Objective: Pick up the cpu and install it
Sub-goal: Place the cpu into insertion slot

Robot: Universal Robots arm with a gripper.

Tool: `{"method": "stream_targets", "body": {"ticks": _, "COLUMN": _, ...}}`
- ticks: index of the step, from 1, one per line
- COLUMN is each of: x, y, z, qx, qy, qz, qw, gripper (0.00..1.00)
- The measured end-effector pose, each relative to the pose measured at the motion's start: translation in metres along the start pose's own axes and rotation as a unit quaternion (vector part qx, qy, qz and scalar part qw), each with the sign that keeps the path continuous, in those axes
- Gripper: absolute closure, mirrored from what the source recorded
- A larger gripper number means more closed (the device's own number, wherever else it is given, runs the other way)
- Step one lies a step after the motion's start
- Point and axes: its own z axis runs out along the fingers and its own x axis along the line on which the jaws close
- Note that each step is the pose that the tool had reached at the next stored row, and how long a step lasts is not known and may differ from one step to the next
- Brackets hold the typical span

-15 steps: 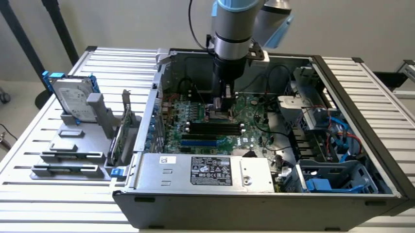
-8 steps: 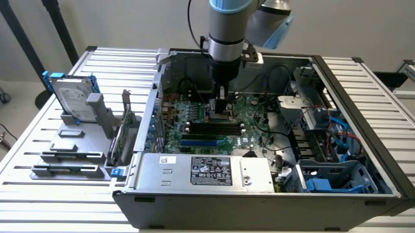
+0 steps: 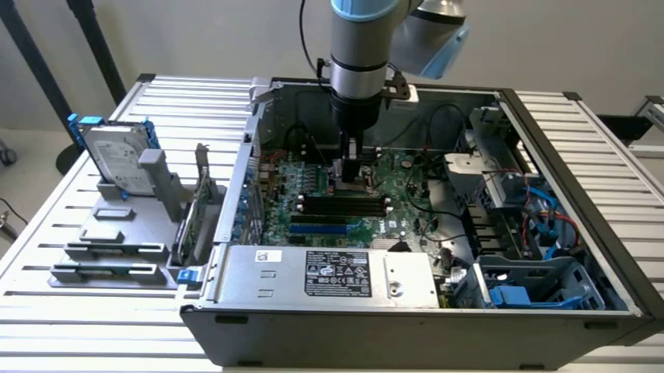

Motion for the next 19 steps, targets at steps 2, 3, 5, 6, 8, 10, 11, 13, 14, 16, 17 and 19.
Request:
{"method": "stream_targets", "body": {"ticks": 2, "x": 0.0, "y": 0.0001, "z": 0.0004, "qx": -0.0005, "qy": -0.0009, "qz": 0.0, "qw": 1.0, "gripper": 0.45}}
{"method": "stream_targets", "body": {"ticks": 3, "x": 0.001, "y": 0.0002, "z": 0.0007, "qx": -0.0006, "qy": -0.001, "qz": 0.0, "qw": 1.0, "gripper": 0.45}}
{"method": "stream_targets", "body": {"ticks": 5, "x": 0.001, "y": 0.0005, "z": 0.0015, "qx": -0.0008, "qy": -0.0011, "qz": 0.0, "qw": 1.0, "gripper": 0.45}}
{"method": "stream_targets", "body": {"ticks": 6, "x": 0.001, "y": 0.0007, "z": 0.002, "qx": -0.0009, "qy": -0.0012, "qz": 0.0, "qw": 1.0, "gripper": 0.45}}
{"method": "stream_targets", "body": {"ticks": 8, "x": 0.001, "y": 0.0013, "z": 0.0031, "qx": -0.0009, "qy": -0.0012, "qz": 0.0, "qw": 1.0, "gripper": 0.45}}
{"method": "stream_targets", "body": {"ticks": 10, "x": 0.001, "y": 0.002, "z": 0.0044, "qx": -0.0009, "qy": -0.0012, "qz": 0.0, "qw": 1.0, "gripper": 0.45}}
{"method": "stream_targets", "body": {"ticks": 11, "x": 0.001, "y": 0.0023, "z": 0.0051, "qx": -0.0009, "qy": -0.0012, "qz": 0.0, "qw": 1.0, "gripper": 0.45}}
{"method": "stream_targets", "body": {"ticks": 13, "x": 0.001, "y": 0.0028, "z": 0.0067, "qx": -0.0009, "qy": -0.0011, "qz": 0.0, "qw": 1.0, "gripper": 0.45}}
{"method": "stream_targets", "body": {"ticks": 14, "x": 0.001, "y": 0.003, "z": 0.0075, "qx": -0.0009, "qy": -0.0012, "qz": 0.0, "qw": 1.0, "gripper": 0.45}}
{"method": "stream_targets", "body": {"ticks": 16, "x": 0.001, "y": 0.0032, "z": 0.0096, "qx": -0.0011, "qy": -0.0013, "qz": 0.0, "qw": 1.0, "gripper": 0.45}}
{"method": "stream_targets", "body": {"ticks": 17, "x": 0.001, "y": 0.0032, "z": 0.0108, "qx": -0.0012, "qy": -0.0016, "qz": 0.0, "qw": 1.0, "gripper": 0.45}}
{"method": "stream_targets", "body": {"ticks": 19, "x": 0.002, "y": 0.0032, "z": 0.0136, "qx": -0.0017, "qy": -0.0027, "qz": 0.0, "qw": 1.0, "gripper": 0.45}}
